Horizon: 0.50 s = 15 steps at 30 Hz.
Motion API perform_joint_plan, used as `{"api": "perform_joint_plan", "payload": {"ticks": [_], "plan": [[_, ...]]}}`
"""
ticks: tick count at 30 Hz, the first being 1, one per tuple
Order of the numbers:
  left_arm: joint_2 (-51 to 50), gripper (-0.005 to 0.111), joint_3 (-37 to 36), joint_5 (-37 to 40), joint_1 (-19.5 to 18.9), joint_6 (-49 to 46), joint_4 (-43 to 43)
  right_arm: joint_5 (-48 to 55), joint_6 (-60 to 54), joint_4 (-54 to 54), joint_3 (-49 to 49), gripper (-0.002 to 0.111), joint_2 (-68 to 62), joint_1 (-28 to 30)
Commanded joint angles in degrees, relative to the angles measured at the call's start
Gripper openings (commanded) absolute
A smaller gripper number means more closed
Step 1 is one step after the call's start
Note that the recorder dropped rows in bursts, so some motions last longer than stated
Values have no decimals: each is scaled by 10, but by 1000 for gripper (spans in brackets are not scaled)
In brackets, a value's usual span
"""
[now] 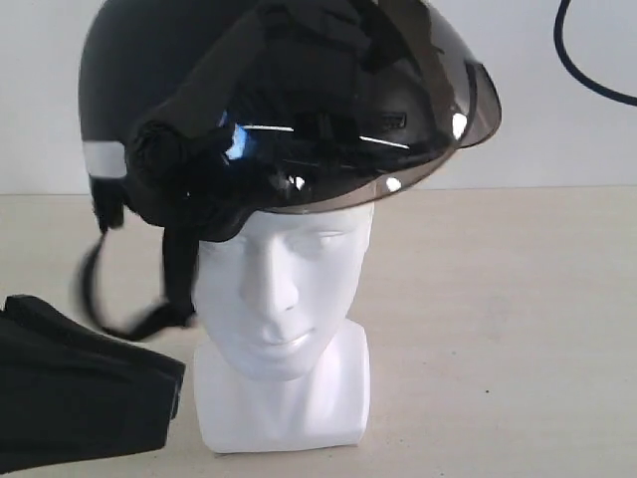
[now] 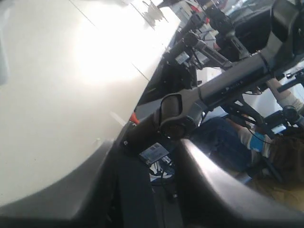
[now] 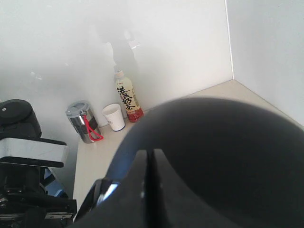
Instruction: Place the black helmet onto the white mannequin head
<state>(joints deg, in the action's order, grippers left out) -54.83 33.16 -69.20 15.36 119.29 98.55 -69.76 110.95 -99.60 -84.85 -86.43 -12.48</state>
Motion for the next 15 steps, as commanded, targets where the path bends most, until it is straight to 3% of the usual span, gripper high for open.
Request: {"api": "perform_joint_plan", "payload": {"ticks": [1,15], "plan": [[3,39,-6,-7,2,-10,4,-2,-1,-4,2,0,0,-1],[7,39,17,-8,2,-23,14,-2,-1,-4,2,0,0,-1]]}}
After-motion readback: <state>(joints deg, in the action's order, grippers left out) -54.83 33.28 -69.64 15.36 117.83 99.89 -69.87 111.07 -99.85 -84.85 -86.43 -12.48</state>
